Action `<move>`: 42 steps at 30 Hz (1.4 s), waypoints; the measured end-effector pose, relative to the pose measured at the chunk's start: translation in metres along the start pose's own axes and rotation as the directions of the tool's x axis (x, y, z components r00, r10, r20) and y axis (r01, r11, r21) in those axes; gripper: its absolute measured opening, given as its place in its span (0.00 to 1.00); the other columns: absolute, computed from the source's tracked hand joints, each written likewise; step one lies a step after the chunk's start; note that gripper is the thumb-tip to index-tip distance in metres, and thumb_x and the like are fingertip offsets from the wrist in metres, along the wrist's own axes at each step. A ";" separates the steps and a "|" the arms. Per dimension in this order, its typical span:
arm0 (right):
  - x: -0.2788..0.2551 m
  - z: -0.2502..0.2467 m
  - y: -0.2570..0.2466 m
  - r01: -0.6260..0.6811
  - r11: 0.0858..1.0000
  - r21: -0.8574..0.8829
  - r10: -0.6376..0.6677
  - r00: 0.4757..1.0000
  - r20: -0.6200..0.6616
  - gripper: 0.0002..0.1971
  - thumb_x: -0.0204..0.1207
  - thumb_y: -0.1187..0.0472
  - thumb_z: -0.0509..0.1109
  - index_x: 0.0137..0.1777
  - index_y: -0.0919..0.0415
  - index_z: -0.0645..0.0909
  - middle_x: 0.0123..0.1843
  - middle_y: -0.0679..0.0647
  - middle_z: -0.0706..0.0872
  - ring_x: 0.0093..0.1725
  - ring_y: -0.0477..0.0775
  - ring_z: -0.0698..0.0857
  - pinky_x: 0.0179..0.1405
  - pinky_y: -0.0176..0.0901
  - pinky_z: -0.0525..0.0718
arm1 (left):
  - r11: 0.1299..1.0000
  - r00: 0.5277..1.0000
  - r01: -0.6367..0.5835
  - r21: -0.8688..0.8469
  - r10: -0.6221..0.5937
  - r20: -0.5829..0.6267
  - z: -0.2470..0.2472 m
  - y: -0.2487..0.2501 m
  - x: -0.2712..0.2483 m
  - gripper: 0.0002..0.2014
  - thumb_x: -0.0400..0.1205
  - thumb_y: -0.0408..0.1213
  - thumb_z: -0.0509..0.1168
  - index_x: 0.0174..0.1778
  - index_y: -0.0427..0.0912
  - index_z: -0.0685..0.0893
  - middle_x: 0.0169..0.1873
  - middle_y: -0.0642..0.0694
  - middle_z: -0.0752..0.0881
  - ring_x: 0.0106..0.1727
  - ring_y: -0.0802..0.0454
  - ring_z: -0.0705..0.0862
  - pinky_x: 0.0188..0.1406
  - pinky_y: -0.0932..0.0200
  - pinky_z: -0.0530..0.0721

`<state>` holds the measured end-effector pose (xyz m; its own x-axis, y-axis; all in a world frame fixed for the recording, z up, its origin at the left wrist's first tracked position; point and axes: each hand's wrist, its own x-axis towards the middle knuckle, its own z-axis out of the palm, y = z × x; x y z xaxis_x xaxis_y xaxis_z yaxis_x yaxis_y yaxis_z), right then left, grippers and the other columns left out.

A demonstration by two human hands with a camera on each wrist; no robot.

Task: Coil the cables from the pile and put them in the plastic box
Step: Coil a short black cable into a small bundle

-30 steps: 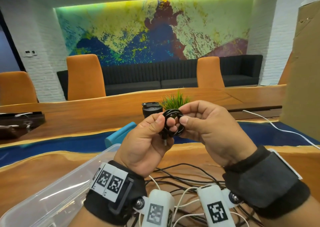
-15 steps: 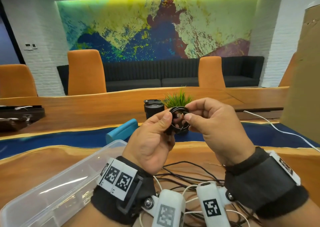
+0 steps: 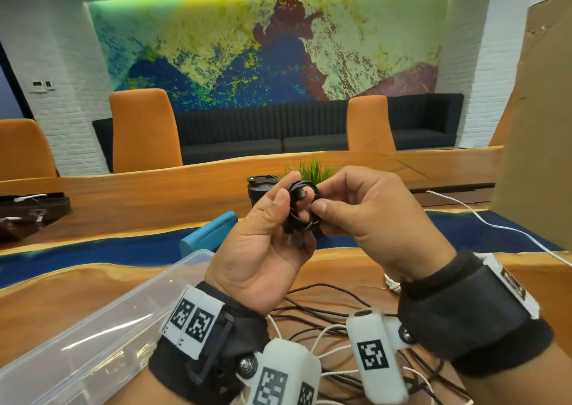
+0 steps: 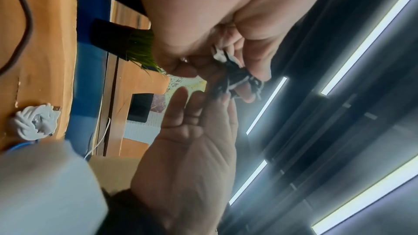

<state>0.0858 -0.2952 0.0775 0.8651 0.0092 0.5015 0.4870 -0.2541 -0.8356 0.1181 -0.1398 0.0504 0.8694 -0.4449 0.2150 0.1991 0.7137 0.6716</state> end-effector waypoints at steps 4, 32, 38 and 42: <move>0.004 -0.004 0.010 0.069 0.957 -0.281 -0.080 0.996 -0.027 0.03 0.75 0.63 0.76 0.45 0.54 0.87 0.40 0.51 0.90 0.42 0.53 0.89 0.40 0.49 0.91 | 0.980 0.997 -0.008 0.201 0.023 -0.073 0.011 -0.003 -0.004 0.18 0.74 0.39 0.67 0.61 0.47 0.88 0.43 0.50 0.91 0.41 0.57 0.84 0.41 0.59 0.73; 0.003 -0.013 0.005 0.428 0.641 -0.637 -0.506 0.860 0.069 0.06 0.79 0.57 0.68 0.48 0.60 0.81 0.39 0.50 0.82 0.37 0.50 0.81 0.33 0.52 0.83 | 0.359 0.894 -0.305 0.882 0.428 0.134 0.009 0.004 -0.010 0.10 0.78 0.38 0.75 0.54 0.51 0.89 0.40 0.54 0.90 0.44 0.60 0.88 0.43 0.64 0.87; 0.001 -0.007 0.004 0.409 0.716 -0.566 -0.453 0.889 0.069 0.05 0.80 0.57 0.70 0.46 0.59 0.81 0.35 0.49 0.83 0.33 0.48 0.83 0.30 0.51 0.83 | 0.383 0.890 -0.312 0.869 0.438 0.127 0.003 0.005 -0.006 0.11 0.77 0.28 0.74 0.52 0.47 0.91 0.45 0.49 0.92 0.50 0.51 0.90 0.54 0.48 0.90; 0.001 -0.011 0.003 0.303 0.848 -0.436 -0.330 0.944 0.015 0.05 0.79 0.59 0.72 0.47 0.60 0.82 0.38 0.52 0.86 0.32 0.48 0.87 0.25 0.41 0.86 | 0.257 0.846 -0.374 0.891 0.488 0.215 0.003 0.004 -0.008 0.13 0.79 0.29 0.74 0.57 0.46 0.91 0.48 0.52 0.92 0.52 0.55 0.89 0.54 0.48 0.90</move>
<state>0.0863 -0.3068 0.0783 0.6579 0.1067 0.7455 0.6225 -0.6342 -0.4586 0.1105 -0.1351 0.0539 0.7358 -0.1446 0.6616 -0.6770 -0.1324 0.7240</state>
